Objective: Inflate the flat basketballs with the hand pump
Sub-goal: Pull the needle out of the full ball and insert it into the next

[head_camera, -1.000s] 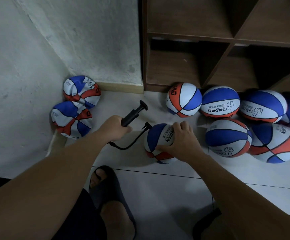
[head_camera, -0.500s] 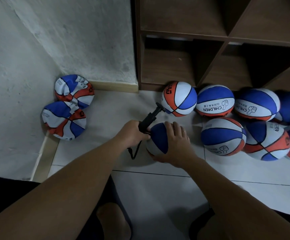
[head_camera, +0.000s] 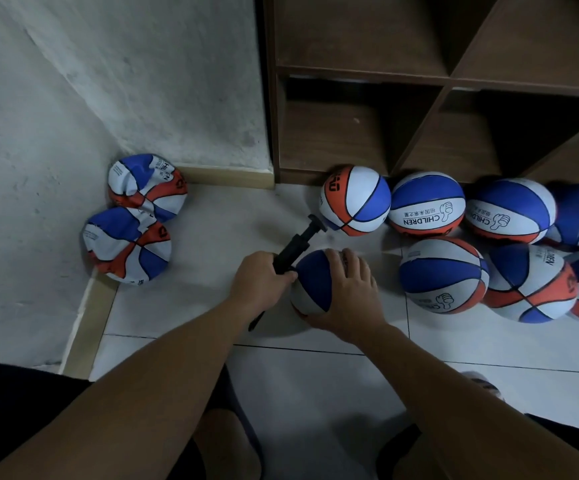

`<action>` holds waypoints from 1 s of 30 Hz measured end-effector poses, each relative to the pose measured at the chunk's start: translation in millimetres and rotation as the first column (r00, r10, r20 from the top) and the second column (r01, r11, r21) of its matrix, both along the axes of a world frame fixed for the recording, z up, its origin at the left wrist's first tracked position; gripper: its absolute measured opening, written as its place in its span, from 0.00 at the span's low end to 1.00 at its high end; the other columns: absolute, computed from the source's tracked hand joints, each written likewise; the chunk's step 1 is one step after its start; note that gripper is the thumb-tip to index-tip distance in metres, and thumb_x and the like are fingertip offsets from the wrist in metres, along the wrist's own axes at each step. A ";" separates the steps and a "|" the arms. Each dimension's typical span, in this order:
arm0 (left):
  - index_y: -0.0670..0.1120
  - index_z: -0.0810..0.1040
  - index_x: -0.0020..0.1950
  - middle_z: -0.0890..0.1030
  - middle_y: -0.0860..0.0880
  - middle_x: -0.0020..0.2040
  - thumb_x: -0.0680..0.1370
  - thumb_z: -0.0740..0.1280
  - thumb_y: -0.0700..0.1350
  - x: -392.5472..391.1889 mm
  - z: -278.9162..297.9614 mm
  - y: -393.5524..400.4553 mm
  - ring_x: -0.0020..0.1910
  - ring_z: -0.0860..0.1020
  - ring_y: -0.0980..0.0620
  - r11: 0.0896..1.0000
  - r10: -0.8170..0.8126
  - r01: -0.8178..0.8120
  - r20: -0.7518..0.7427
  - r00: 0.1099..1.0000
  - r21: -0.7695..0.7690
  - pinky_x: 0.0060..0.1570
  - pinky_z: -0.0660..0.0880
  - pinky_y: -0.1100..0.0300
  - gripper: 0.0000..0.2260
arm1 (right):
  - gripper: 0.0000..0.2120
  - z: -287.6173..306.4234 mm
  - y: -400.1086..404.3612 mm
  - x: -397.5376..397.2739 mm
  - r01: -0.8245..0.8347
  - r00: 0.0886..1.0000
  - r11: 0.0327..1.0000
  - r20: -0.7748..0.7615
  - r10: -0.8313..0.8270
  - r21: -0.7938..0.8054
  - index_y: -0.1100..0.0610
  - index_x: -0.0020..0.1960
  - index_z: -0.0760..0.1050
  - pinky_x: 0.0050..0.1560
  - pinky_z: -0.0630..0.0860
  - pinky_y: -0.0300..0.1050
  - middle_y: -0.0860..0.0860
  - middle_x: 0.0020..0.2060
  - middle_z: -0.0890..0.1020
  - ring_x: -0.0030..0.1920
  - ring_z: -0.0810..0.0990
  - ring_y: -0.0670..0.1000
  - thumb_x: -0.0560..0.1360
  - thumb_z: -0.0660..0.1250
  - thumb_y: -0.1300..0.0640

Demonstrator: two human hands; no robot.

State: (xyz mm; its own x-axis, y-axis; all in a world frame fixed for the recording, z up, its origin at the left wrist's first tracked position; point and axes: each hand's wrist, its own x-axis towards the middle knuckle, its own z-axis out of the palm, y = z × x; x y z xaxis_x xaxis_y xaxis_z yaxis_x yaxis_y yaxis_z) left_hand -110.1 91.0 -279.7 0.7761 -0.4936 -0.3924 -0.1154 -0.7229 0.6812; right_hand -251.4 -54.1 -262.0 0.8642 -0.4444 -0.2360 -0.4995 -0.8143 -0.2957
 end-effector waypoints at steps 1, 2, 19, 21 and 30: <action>0.49 0.83 0.41 0.84 0.49 0.37 0.78 0.78 0.53 -0.4 5.1 2.4 0.36 0.83 0.50 0.999 0.037 -0.037 0.010 0.999 -0.009 0.34 0.75 0.60 0.10 | 0.65 0.7 -0.4 -1.1 -0.006 1.000 1.000 0.002 0.006 0.001 0.45 0.84 0.49 0.75 0.70 0.68 0.54 0.80 0.59 0.79 0.61 0.62 0.57 0.77 0.24; 0.49 0.84 0.43 0.85 0.49 0.38 0.78 0.78 0.52 3.2 11.5 5.8 0.37 0.84 0.50 0.995 0.098 -0.097 0.022 0.995 -0.029 0.34 0.76 0.59 0.09 | 0.65 1.6 -1.7 -1.9 -0.008 1.000 1.000 0.006 0.008 0.009 0.45 0.84 0.49 0.75 0.69 0.68 0.54 0.80 0.59 0.79 0.61 0.62 0.58 0.77 0.24; 0.44 0.83 0.42 0.84 0.47 0.31 0.75 0.81 0.52 124.7 281.2 121.0 0.28 0.80 0.51 0.975 0.039 -0.078 0.186 0.982 0.206 0.34 0.74 0.59 0.14 | 0.64 39.7 28.5 60.4 -0.126 0.992 0.986 0.015 0.129 -0.107 0.48 0.82 0.53 0.68 0.74 0.65 0.54 0.76 0.63 0.74 0.66 0.62 0.56 0.77 0.26; 0.43 0.84 0.44 0.86 0.45 0.34 0.74 0.82 0.52 135.6 280.1 129.9 0.33 0.82 0.47 0.969 0.061 -0.091 0.137 0.989 0.230 0.41 0.76 0.55 0.14 | 0.65 51.3 25.4 90.4 -0.139 0.988 0.982 0.050 0.146 -0.128 0.49 0.83 0.52 0.68 0.74 0.66 0.55 0.76 0.62 0.74 0.66 0.62 0.56 0.74 0.23; 0.45 0.85 0.49 0.88 0.43 0.42 0.71 0.84 0.53 185.5 257.6 164.7 0.43 0.86 0.44 0.943 0.101 -0.128 0.101 0.990 0.308 0.49 0.82 0.50 0.16 | 0.62 37.8 2.7 199.9 -0.261 0.963 0.938 0.007 0.270 -0.229 0.52 0.84 0.51 0.75 0.67 0.69 0.57 0.80 0.58 0.79 0.59 0.65 0.63 0.73 0.22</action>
State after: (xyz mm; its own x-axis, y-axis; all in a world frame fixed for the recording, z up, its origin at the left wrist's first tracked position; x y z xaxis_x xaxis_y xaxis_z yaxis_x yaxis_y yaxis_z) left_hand 75.4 255.8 -22.1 0.8562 -0.2623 -0.4452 -0.0654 -0.9096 0.4102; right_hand -51.5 -51.4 -224.2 0.9643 -0.2354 -0.1217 -0.2483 -0.9630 -0.1050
